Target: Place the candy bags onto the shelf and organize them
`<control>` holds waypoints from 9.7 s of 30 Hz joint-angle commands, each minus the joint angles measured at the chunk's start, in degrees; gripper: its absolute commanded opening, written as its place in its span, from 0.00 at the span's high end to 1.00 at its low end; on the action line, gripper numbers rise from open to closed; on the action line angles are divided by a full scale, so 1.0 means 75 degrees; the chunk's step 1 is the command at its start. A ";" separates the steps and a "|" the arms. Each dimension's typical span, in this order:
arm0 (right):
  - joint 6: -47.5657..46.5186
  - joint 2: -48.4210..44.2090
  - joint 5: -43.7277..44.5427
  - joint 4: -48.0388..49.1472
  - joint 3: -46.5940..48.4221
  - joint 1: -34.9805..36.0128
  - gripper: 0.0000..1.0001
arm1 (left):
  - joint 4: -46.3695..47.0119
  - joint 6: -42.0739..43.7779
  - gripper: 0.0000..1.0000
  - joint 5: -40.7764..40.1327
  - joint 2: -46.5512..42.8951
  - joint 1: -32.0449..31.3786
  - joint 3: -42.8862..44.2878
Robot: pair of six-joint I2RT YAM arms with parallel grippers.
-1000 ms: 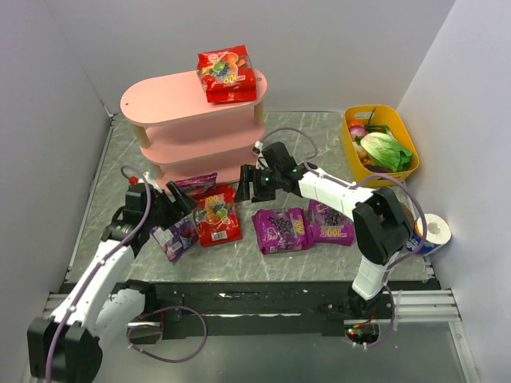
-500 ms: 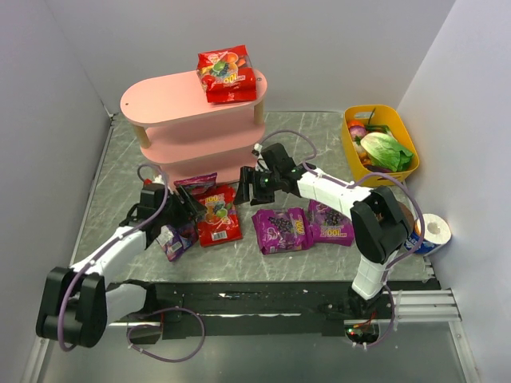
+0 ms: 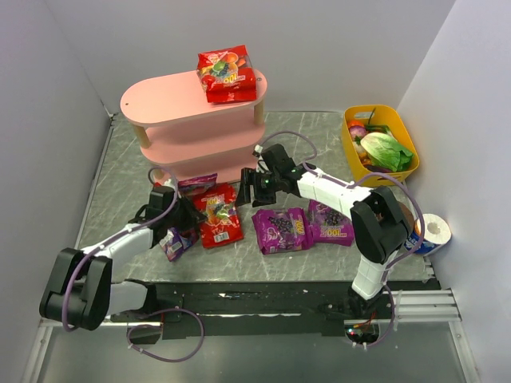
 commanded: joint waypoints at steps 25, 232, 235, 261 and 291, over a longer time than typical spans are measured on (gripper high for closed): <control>0.0708 -0.2323 0.1487 -0.0733 -0.0301 -0.0505 0.21 | -0.0820 0.1642 0.99 0.3520 -0.3118 -0.0179 0.1317; 0.0593 -0.3753 0.0983 -0.0710 -0.1439 -0.2452 0.03 | -0.2857 0.1350 0.01 0.1957 -0.0891 0.3794 0.7916; 0.0393 -0.3695 0.1042 -0.0686 -0.1357 -0.2241 0.00 | -0.3500 0.1467 0.04 0.1255 -0.1453 0.3794 0.7460; 0.0966 0.0019 -0.2110 0.1352 -0.0057 -0.0506 0.07 | -0.3060 -0.0572 0.03 0.1379 -0.3365 0.3700 0.1014; 0.2302 0.2856 -0.3399 0.2734 0.0999 0.0326 0.58 | -0.2028 -0.0408 0.20 0.1849 -0.1748 0.2822 0.0217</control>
